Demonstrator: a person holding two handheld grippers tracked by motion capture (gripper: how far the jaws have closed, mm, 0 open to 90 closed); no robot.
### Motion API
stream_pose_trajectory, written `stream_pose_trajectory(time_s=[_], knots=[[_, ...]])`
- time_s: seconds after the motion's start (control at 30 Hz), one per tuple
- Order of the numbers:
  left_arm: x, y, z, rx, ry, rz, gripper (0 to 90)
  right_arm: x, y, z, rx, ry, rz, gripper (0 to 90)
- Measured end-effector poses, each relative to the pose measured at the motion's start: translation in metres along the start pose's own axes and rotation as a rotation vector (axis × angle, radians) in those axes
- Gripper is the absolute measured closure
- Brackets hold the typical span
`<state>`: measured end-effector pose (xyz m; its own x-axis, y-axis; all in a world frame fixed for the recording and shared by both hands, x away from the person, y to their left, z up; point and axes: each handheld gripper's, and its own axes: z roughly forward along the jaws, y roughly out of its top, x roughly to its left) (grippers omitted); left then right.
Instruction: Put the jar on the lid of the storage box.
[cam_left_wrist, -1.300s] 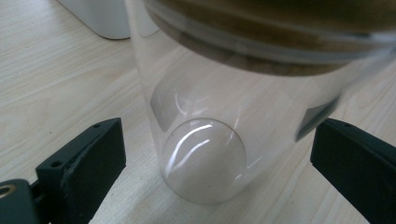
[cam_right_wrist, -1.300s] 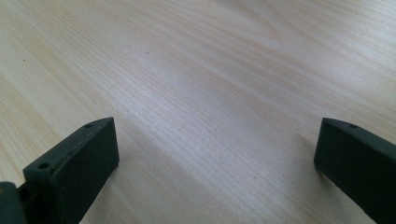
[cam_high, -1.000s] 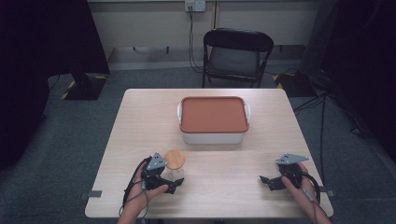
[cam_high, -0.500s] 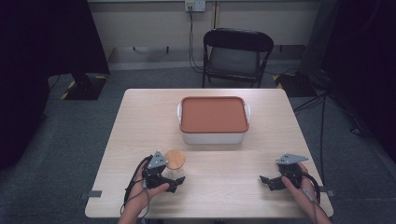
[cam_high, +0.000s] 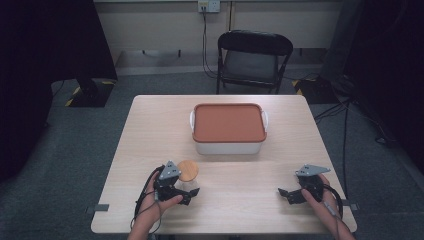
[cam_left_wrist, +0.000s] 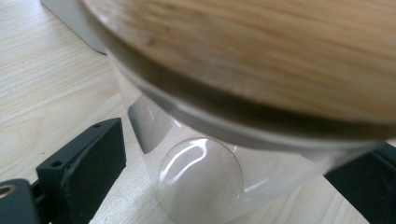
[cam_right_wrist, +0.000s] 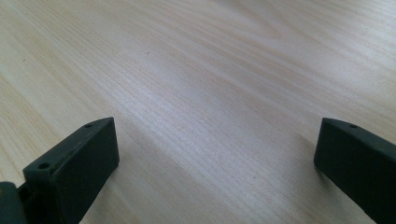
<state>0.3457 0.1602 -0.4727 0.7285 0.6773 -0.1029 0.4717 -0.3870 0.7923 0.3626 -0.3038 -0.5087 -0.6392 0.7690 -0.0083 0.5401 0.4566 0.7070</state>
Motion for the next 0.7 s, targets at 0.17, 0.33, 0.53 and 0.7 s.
stream_pose_trajectory(time_s=[0.17,0.33,0.53,0.7], knots=[[0.0006,0.0006,0.0007,-0.005,0.000,-0.004,3.3,0.0000,0.0000,0.0000,0.000,0.000,0.000,0.0],[0.0016,0.0011,0.0013,-0.009,0.000,-0.011,3.3,0.0000,0.0000,0.0000,0.000,0.000,0.000,0.0],[0.0019,0.0021,0.0020,-0.013,-0.002,-0.014,3.3,0.0000,0.0000,0.0000,0.000,0.000,0.000,0.0],[0.0021,0.0021,0.0031,-0.018,-0.004,-0.018,4.6,0.0000,0.0000,0.0000,0.000,0.000,0.000,0.0]])
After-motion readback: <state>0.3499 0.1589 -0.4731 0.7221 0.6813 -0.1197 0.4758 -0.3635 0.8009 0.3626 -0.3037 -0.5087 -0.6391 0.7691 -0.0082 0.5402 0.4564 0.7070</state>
